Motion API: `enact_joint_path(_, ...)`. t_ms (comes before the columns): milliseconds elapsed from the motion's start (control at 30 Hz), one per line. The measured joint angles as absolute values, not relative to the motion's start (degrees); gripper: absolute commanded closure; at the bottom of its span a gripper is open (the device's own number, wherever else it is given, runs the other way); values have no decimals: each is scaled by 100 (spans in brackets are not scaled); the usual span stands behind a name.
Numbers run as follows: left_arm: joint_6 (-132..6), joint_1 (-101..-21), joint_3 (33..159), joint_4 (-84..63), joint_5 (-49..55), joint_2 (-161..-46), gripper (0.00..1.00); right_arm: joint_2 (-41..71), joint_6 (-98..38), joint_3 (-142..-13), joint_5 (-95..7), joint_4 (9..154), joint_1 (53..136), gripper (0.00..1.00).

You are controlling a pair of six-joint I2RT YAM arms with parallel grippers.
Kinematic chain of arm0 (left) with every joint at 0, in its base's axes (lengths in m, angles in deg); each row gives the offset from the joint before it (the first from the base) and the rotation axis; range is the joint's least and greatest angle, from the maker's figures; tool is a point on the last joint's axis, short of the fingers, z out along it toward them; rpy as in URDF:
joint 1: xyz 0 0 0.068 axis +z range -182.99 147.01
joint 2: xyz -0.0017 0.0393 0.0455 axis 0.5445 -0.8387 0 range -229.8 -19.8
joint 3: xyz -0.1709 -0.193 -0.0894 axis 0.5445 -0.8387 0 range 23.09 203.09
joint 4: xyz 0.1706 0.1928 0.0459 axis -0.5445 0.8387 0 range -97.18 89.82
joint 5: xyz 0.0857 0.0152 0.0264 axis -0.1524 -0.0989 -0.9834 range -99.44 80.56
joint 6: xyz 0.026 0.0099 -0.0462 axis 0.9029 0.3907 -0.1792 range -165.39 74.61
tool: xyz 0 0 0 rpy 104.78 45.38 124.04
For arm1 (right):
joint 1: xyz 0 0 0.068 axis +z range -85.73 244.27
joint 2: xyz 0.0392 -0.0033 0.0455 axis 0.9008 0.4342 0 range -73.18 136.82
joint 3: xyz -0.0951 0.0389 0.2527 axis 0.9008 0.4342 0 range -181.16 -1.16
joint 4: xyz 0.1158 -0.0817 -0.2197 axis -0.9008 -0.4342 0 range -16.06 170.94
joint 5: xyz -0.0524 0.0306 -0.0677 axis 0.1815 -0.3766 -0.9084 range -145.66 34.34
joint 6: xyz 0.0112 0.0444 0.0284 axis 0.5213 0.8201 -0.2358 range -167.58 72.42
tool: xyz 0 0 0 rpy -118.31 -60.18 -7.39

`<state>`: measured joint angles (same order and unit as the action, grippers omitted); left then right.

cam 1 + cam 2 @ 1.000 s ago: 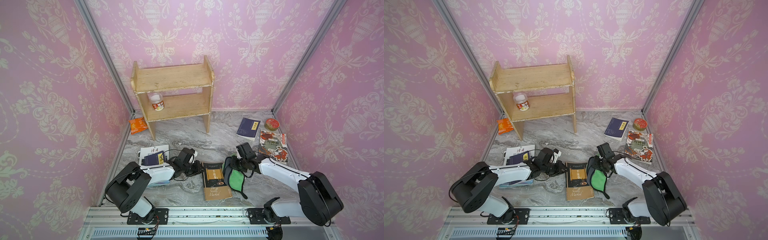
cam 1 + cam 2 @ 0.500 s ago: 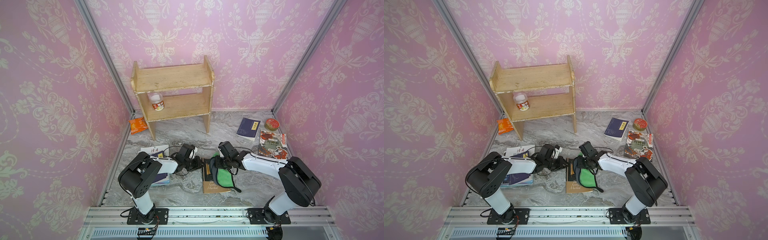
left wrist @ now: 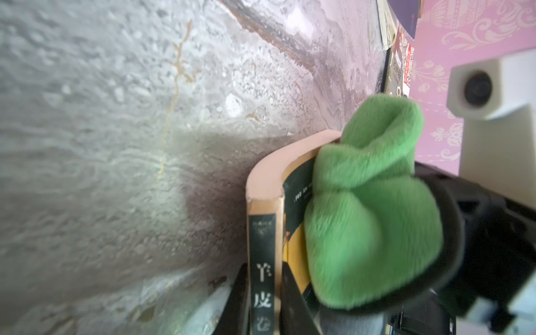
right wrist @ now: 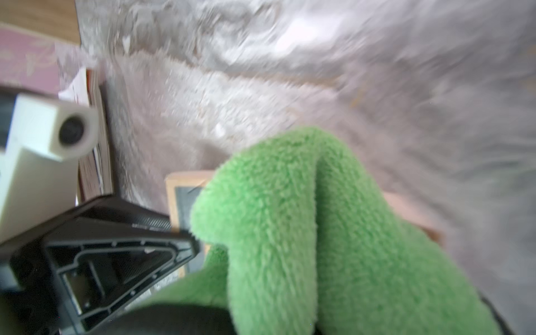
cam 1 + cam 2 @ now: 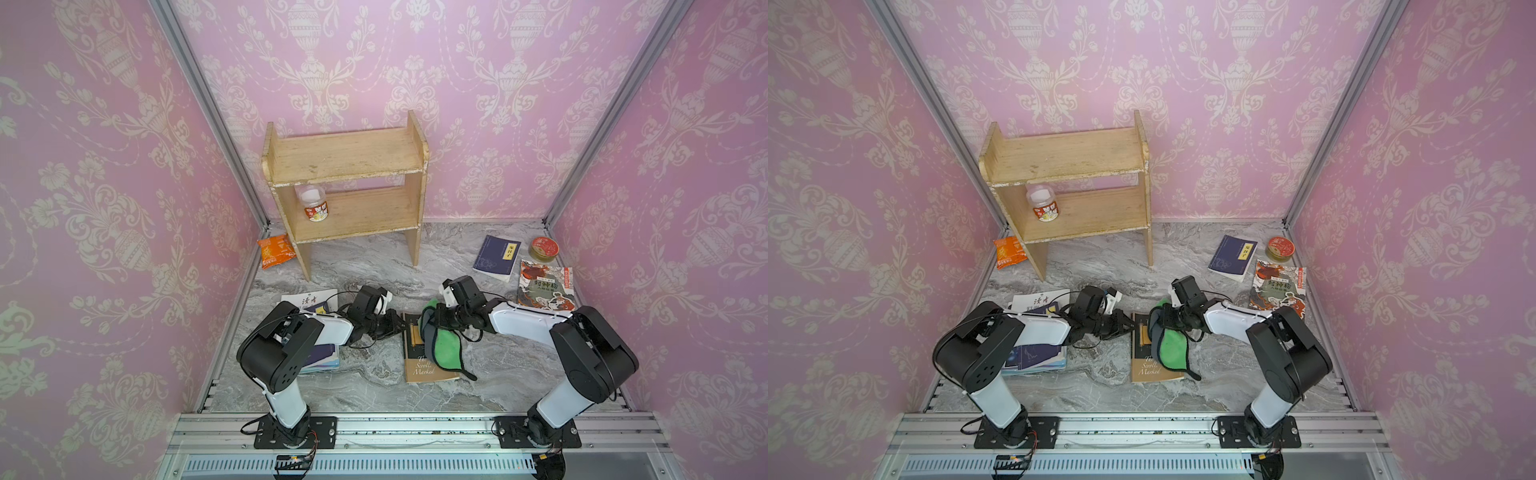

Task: Wipe the cover of the book
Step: Wipe the dirt from the cover of the book.

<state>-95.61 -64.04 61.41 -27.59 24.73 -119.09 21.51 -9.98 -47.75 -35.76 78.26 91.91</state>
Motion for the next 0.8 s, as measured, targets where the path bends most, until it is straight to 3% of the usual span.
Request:
enact_joint_path(100, -9563, -6360, 6117, -2780, 2471, -11909, 100, 2306, -1148, -4967, -3633, 7763, 9390, 100)
enact_joint_path(267, -9587, -6332, 5958, -2853, 2408, -11911, 99, 2481, -1177, -5090, -3775, 7929, 10721, 100)
enact_joint_path(367, -9583, -6260, 5892, -2909, 2495, -11900, 97, 2352, -1179, -4967, -3836, 7944, 11079, 100)
enact_joint_path(533, -9611, -6247, 5892, -3001, 2495, -11902, 80, 2177, -1295, -4701, -3322, 7850, 10452, 100)
enact_joint_path(700, -9745, -6245, 5894, -3270, 2456, -11902, 80, 2149, -1356, -4745, -2999, 7577, 9289, 100)
enact_joint_path(800, -9845, -6245, 5892, -3366, 2452, -11902, 83, 2153, -1354, -4782, -3086, 7529, 9387, 100)
